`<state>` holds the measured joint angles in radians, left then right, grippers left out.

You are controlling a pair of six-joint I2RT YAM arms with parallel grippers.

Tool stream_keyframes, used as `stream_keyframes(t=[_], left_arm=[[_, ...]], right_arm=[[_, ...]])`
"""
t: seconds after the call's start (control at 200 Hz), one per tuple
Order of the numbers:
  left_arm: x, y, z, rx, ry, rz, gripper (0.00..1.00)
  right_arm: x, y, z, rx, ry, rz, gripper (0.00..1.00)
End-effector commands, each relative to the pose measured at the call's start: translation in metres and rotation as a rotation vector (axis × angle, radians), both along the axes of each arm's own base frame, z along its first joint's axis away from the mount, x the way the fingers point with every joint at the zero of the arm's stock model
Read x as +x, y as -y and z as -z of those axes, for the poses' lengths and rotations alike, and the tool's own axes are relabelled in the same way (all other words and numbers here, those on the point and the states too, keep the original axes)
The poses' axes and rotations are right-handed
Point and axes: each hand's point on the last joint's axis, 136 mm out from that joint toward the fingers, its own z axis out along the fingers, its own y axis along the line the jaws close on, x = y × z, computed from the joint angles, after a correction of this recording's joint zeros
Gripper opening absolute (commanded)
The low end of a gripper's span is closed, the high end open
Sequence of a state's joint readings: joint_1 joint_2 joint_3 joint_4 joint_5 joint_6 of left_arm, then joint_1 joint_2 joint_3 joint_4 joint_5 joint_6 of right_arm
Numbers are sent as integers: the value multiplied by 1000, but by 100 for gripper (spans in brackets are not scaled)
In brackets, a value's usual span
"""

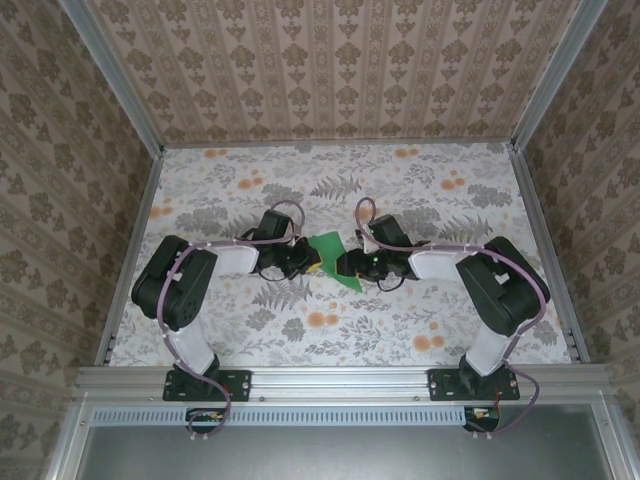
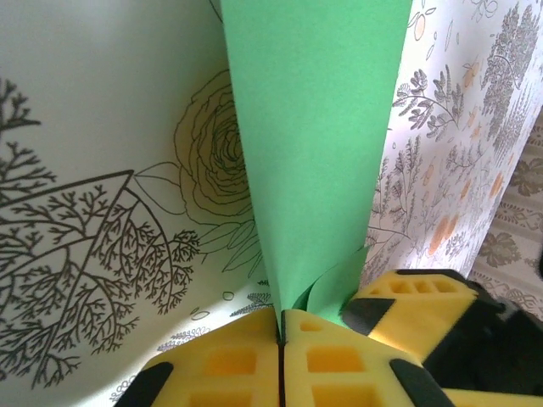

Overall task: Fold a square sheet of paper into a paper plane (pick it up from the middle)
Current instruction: Fold the wing for the fifth time at the center of the table.

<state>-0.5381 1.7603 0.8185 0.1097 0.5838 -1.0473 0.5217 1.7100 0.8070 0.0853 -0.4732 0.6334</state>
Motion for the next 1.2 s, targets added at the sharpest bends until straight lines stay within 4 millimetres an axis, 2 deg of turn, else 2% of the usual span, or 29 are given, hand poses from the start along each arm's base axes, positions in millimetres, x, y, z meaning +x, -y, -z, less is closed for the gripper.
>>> stream_keyframes(t=[0.0, 0.195, 0.31, 0.625, 0.77, 0.895, 1.195], left_arm=[[0, 8, -10, -24, 0, 10, 5], [3, 11, -21, -42, -10, -7, 4], [3, 12, -23, -48, -24, -22, 4], [4, 12, -31, -65, -37, -58, 3], [4, 13, -36, -80, -44, -67, 3], [3, 12, -37, -81, -49, -73, 3], [2, 11, -38, -82, -60, -78, 4]], right_arm=[[4, 7, -22, -106, 149, -38, 59], [0, 14, -24, -303, 331, -84, 60], [-4, 7, -25, -383, 405, -124, 60], [-9, -8, -5, -585, 517, -193, 62], [-4, -4, 1, -685, 572, -164, 64], [5, 1, -3, -750, 628, -109, 64], [7, -13, 1, -792, 736, -191, 54]])
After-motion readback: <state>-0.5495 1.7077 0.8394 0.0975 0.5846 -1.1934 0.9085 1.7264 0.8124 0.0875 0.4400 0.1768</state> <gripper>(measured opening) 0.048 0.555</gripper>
